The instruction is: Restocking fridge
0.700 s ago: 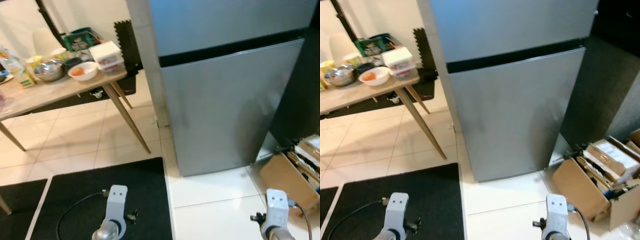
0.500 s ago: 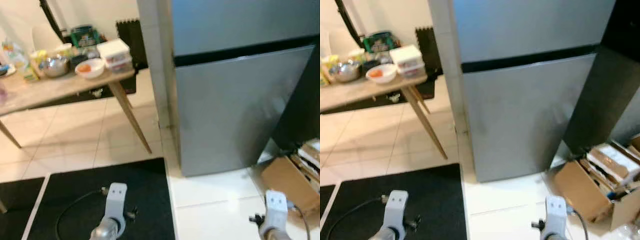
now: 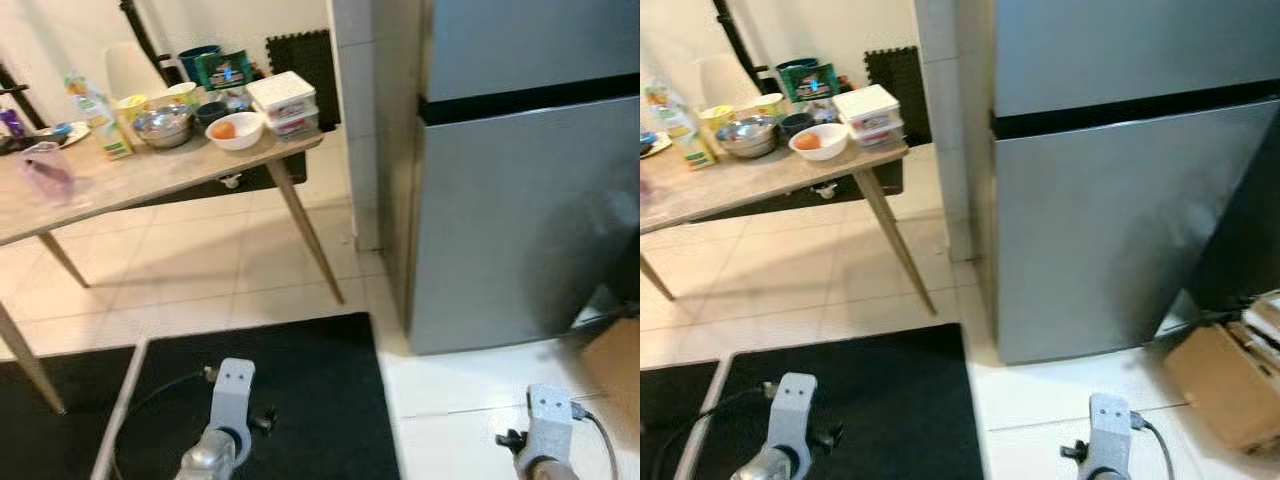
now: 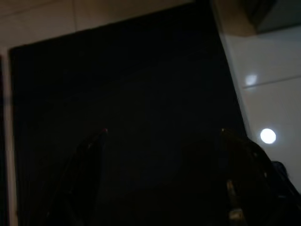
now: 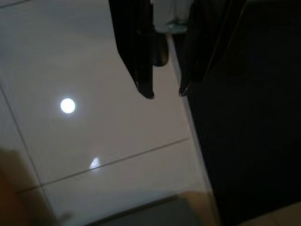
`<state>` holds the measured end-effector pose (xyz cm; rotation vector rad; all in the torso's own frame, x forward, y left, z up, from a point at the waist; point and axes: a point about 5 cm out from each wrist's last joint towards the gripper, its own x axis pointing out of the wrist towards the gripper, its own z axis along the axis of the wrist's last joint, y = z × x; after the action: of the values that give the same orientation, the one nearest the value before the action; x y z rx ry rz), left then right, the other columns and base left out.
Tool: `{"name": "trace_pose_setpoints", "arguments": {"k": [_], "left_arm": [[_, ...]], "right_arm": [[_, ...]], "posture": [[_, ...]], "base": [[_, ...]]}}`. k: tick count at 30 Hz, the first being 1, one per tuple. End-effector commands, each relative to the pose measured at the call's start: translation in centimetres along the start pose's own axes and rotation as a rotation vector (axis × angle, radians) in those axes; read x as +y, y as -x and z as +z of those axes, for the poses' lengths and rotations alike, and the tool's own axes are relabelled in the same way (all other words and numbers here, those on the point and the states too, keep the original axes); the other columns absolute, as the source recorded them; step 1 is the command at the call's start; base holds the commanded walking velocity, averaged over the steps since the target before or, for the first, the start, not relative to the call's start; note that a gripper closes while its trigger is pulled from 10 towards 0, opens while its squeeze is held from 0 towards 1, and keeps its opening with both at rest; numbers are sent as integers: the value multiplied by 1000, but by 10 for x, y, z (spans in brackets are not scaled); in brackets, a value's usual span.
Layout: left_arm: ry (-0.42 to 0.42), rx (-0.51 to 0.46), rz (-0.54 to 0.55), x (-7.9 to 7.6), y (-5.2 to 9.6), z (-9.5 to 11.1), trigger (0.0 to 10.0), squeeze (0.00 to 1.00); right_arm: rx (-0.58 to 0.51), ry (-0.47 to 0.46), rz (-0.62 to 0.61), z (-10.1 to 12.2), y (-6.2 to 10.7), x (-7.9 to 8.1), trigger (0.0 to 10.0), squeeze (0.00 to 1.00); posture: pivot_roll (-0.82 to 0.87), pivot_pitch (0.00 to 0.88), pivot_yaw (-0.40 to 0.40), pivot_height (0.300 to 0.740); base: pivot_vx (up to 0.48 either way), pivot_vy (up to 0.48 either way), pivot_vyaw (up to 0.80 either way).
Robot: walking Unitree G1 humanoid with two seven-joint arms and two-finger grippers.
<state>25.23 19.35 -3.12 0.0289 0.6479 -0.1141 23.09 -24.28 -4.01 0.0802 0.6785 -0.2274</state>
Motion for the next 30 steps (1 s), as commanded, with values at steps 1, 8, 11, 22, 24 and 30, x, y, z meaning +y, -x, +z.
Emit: {"name": "trace_pose_setpoints", "arguments": {"k": [1,8,11,22,24,30], "left_arm": [[-6,30,7,5,4,-7,10000,0],[-9,27,2,4,4,-5,10000,0],[-10,26,0,5,5,-5,10000,0],[-17,28,-4,7,7,-3,10000,0],[-19,32,-4,8,8,-4,10000,0],[-21,38,-5,8,9,-5,10000,0]], "right_arm": [[17,-14,3,-7,1,3,10000,0],[12,-21,4,-7,1,4,10000,0],[11,-24,4,-6,1,4,10000,0],[13,-37,2,-8,2,4,10000,0],[14,-39,2,-9,2,4,10000,0],[15,-43,3,-10,2,5,10000,0]], "posture": [[-54,80,134,740],[-52,79,139,740],[-51,81,141,740],[-43,85,149,740],[-43,87,152,740],[-42,89,153,740]], "base": [[0,304,0],[0,292,0],[0,295,0],[0,294,0],[0,294,0],[0,296,0]]}}
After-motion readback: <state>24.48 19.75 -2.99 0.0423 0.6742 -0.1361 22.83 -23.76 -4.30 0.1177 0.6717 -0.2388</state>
